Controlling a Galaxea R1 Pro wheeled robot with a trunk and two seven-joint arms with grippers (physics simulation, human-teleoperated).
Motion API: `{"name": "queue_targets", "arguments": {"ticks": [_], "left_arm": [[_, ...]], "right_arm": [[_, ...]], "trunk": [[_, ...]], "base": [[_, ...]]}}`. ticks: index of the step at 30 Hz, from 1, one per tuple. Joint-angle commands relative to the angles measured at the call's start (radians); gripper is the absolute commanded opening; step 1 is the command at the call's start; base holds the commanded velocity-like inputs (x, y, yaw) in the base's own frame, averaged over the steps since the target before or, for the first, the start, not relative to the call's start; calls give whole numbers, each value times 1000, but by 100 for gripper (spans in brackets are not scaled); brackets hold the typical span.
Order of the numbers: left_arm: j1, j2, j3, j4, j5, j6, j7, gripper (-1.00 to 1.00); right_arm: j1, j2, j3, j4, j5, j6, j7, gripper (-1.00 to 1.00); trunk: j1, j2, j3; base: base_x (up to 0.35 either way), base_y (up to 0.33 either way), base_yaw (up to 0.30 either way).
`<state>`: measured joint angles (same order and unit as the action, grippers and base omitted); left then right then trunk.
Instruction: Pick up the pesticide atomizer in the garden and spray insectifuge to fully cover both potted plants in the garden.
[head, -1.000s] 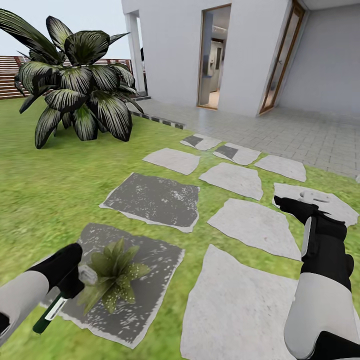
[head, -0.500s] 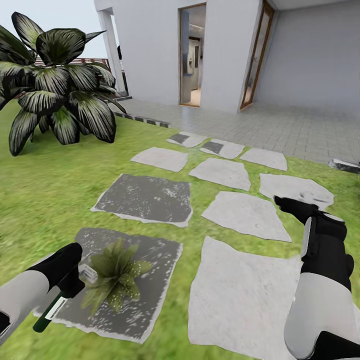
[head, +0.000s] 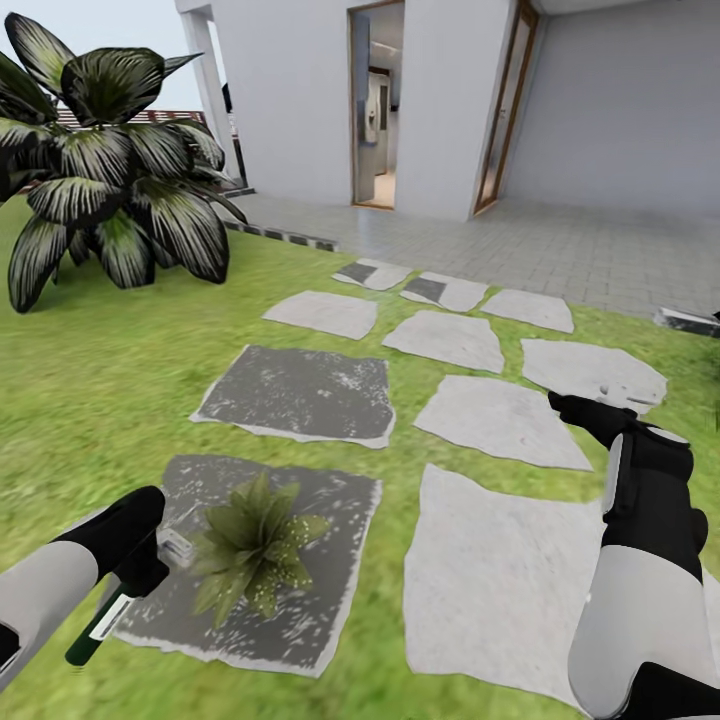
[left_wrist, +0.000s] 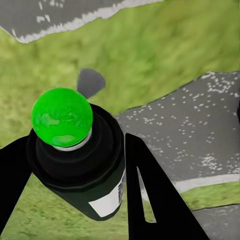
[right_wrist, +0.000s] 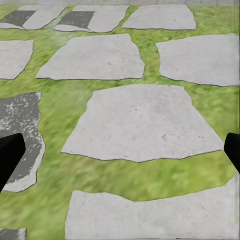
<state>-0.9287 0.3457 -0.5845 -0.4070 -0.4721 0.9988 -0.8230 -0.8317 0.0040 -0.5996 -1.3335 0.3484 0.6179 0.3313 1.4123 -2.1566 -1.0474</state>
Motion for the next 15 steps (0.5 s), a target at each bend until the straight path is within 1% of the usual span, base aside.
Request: {"name": "queue_targets", "arguments": {"ticks": [1, 3, 4, 5, 6, 7, 9, 12, 15], "left_arm": [[-3, 1, -3, -3, -10, 1, -10, -100], [-9, 0, -3, -4, -10, 2, -7, -100], [-21, 0, -3, -5, -10, 3, 10, -100], [-32, 0, -3, -5, -10, 3, 31, -100], [-54, -1, -3, -5, -10, 3, 86, -100], [-66, -2, -3, -6, -10, 3, 115, -100], [-78, -3, -3, -6, -10, 3, 133, -100], [-93, -3, -4, -6, -10, 4, 143, -100], [-79, -4, -6, -6, -10, 3, 145, -100]], "right_arm": [[-1, 1, -1, -1, 11, 3, 9, 100], [-1, 1, 0, -1, 11, 3, 9, 100], [-1, 1, 0, -1, 11, 3, 9, 100], [-1, 1, -1, -1, 11, 3, 9, 100], [-1, 1, -1, -1, 11, 3, 9, 100], [-1, 1, -2, -1, 11, 3, 9, 100], [-1, 1, -2, -1, 11, 3, 9, 100], [-1, 1, -2, -1, 11, 3, 9, 100], [-1, 1, -2, -1, 11, 3, 9, 100]], "trunk": [[0, 0, -1], [0, 0, -1], [0, 0, -1], [0, 0, -1], [0, 0, -1], [0, 0, -1], [0, 0, -1], [0, 0, -1], [0, 0, -1]], "base": [[0, 90, -276], [0, 38, -280], [0, 15, -226], [0, 10, -154], [0, 4, -63], [0, 2, -32], [0, 1, -17], [0, 0, -5], [0, 0, 0]]}}
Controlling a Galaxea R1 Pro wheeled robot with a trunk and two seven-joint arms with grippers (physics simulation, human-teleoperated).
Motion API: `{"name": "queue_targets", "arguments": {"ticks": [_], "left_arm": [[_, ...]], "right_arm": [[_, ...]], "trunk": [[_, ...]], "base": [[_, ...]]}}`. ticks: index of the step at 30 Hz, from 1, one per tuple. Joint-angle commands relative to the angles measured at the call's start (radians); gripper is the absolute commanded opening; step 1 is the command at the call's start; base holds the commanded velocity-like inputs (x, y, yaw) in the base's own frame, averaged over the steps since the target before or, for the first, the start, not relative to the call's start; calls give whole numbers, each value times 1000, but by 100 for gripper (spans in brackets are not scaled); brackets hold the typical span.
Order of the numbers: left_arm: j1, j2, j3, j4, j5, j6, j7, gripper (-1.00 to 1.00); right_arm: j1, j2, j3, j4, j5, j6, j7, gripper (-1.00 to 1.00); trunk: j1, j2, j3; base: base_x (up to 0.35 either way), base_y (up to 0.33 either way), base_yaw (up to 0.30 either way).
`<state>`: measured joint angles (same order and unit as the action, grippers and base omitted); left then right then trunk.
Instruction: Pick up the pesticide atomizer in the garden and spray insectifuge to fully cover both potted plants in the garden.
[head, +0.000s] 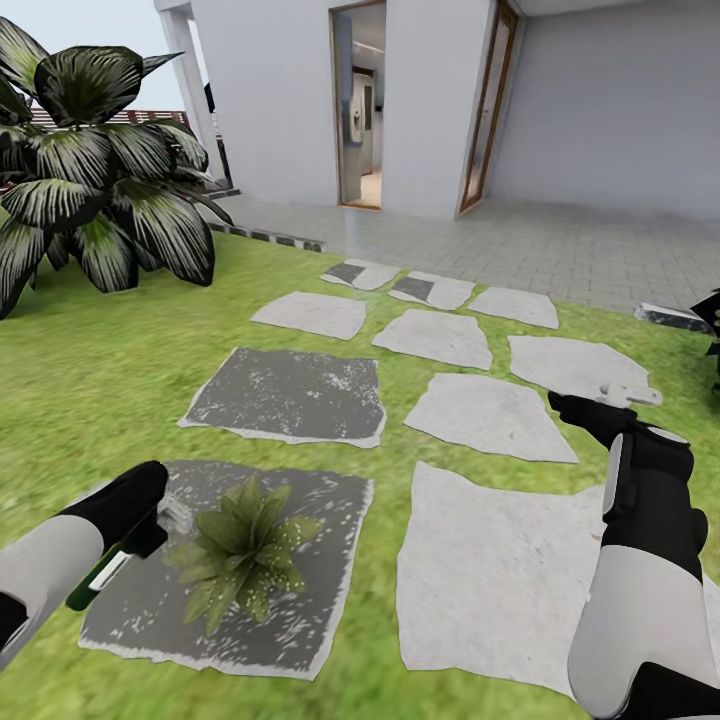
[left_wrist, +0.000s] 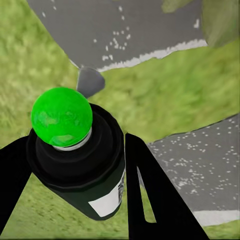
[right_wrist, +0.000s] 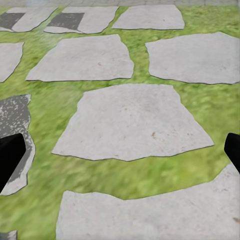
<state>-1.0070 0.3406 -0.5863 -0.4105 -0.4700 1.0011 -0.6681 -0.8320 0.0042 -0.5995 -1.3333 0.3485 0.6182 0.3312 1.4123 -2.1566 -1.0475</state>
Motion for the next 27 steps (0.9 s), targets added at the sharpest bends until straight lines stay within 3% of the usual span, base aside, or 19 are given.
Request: {"name": "queue_targets", "arguments": {"ticks": [1, 5, 8, 12, 21, 27], "left_arm": [[19, 0, -4, -2, -12, 1, -11, -100], [52, 0, -7, -2, -12, 0, -11, -100], [68, 0, -44, -2, -12, 0, -11, -100], [67, 0, -61, -2, -12, 1, -11, -100], [-78, -3, -63, -4, -12, 1, -11, -100], [-89, -3, -61, -3, -12, 1, -11, -100]], "right_arm": [[-1, 0, -2, -1, 10, 3, 9, 100], [-1, 0, -2, -1, 10, 3, 9, 100], [-1, 0, -2, -1, 10, 3, 9, 100], [-1, 0, -2, -2, 10, 3, 9, 100], [-1, 0, -2, -2, 10, 3, 9, 100], [-1, 0, -2, -3, 10, 3, 9, 100]], "trunk": [[0, 0, -1], [0, 0, -1], [0, 0, -1], [0, 0, -1], [0, 0, -1], [0, 0, -1]], "base": [[0, 0, 0], [0, 0, 0], [0, 0, 0], [0, 0, 0], [0, 0, 0], [0, 0, -37]]}}
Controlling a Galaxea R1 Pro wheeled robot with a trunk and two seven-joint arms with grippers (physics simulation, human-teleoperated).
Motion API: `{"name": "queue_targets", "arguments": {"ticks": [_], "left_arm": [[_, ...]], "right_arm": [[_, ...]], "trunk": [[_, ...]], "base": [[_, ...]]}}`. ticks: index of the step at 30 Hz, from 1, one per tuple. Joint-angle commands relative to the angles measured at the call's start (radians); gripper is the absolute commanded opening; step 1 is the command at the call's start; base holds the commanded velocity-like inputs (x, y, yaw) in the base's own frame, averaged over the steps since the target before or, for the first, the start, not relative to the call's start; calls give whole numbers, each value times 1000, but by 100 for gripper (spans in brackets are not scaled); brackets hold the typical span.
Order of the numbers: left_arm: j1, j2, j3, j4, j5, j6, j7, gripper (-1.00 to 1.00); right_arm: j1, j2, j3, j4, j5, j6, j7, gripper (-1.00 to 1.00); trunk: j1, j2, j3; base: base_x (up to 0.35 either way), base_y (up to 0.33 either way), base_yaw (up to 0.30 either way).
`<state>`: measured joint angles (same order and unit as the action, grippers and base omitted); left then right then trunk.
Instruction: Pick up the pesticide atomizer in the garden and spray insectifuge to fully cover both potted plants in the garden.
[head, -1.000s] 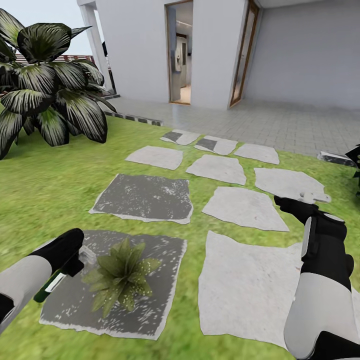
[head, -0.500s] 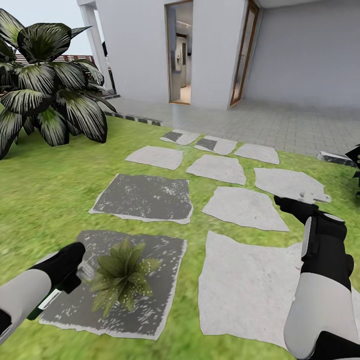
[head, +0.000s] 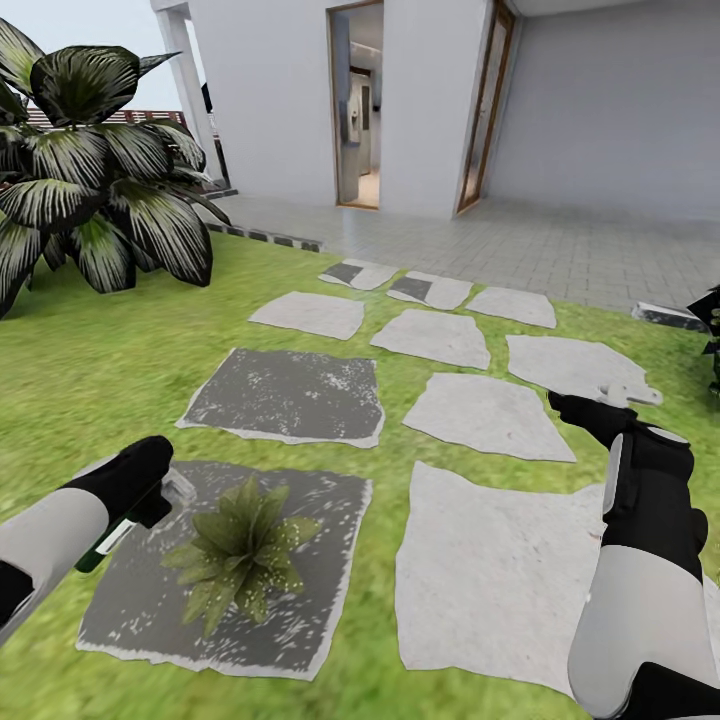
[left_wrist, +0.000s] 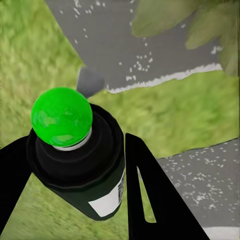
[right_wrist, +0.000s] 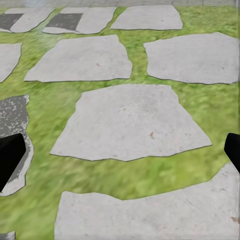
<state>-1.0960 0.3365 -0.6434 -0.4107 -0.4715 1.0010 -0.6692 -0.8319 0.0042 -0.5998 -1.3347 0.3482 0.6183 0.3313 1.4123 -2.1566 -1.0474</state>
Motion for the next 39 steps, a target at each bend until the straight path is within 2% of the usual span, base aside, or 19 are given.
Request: {"name": "queue_targets", "arguments": {"ticks": [1, 9, 14, 22, 30, 39], "left_arm": [[1, 1, -3, -2, -10, 1, -10, -100], [41, 2, -6, -2, -10, 1, -12, -100], [75, 3, -6, -2, -10, 1, -11, -100], [76, 3, -5, -2, -10, 1, -10, -100], [76, 3, -6, -2, -10, 1, -10, -100], [76, 3, -7, -1, -10, 1, -10, -100]], "right_arm": [[-1, 0, -2, -1, 11, 3, 9, 100], [-1, 0, -2, -1, 11, 3, 9, 100], [-1, 0, -2, -1, 11, 3, 9, 100], [-1, 0, -2, -1, 11, 3, 9, 100], [-1, 0, -2, -1, 11, 3, 9, 100], [-1, 0, -2, -1, 11, 3, 9, 100]], "trunk": [[0, 0, -1], [0, 0, -1], [0, 0, -1], [0, 0, -1], [0, 0, -1], [0, 0, -1]], "base": [[0, 0, -198], [0, 0, -247], [-21, 39, -45], [-34, 288, -5], [0, 301, -194], [0, 301, -20]]}}
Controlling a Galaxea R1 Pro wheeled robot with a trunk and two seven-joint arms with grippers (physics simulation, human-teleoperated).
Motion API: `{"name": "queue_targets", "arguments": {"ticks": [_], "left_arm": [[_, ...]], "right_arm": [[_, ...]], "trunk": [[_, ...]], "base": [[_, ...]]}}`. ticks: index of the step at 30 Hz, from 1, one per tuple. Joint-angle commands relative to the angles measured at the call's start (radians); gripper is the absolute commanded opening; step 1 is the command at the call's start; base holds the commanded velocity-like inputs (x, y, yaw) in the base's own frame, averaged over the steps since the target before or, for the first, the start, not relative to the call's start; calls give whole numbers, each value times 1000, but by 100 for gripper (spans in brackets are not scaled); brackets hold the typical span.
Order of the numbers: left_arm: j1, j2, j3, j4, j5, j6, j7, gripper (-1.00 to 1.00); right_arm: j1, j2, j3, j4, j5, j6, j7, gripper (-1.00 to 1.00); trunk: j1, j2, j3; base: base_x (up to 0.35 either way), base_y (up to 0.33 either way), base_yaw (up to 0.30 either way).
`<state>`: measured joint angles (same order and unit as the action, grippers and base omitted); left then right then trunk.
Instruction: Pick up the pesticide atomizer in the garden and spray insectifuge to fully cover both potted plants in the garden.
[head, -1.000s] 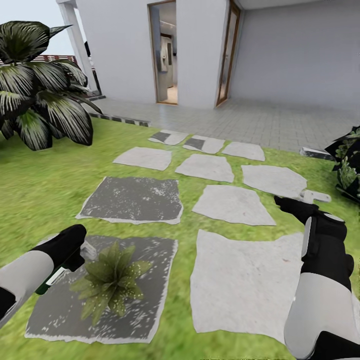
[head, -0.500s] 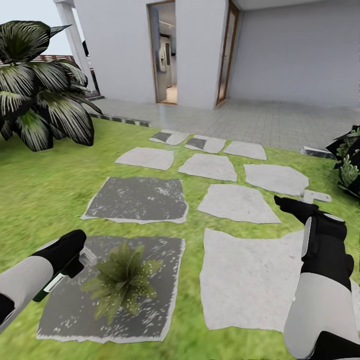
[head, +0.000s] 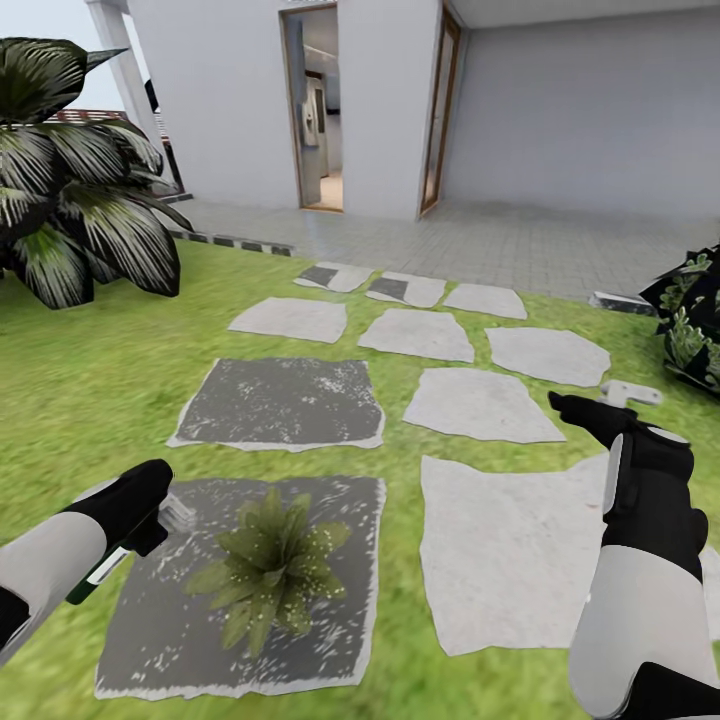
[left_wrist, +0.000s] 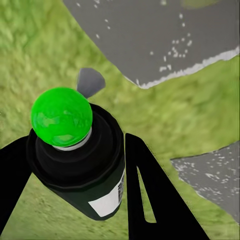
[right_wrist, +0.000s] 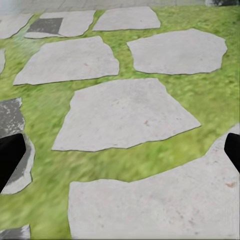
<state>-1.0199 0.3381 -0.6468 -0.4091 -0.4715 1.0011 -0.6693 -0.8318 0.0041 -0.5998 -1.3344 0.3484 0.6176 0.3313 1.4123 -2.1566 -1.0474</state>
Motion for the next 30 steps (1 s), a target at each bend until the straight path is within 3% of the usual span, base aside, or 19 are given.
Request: {"name": "queue_targets", "arguments": {"ticks": [1, 7, 19, 30], "left_arm": [[0, 1, -4, -2, -10, 1, -10, -100], [0, 1, -4, -2, -10, 1, -9, -100], [0, 1, -3, -2, -10, 1, -10, -100], [1, 1, -2, -2, -10, 1, -10, -100]], "right_arm": [[-1, 0, -1, -2, 10, 4, 9, 100], [-1, 0, -1, -2, 10, 4, 9, 100], [-1, 0, -1, -2, 11, 4, 9, 100], [-1, 0, -1, -2, 10, 4, 9, 100]], "trunk": [[0, 0, -1], [0, 0, -1], [0, 0, -1], [0, 0, -1]], "base": [[0, 301, 0], [0, 301, -58], [0, 289, -251], [0, 39, -229]]}}
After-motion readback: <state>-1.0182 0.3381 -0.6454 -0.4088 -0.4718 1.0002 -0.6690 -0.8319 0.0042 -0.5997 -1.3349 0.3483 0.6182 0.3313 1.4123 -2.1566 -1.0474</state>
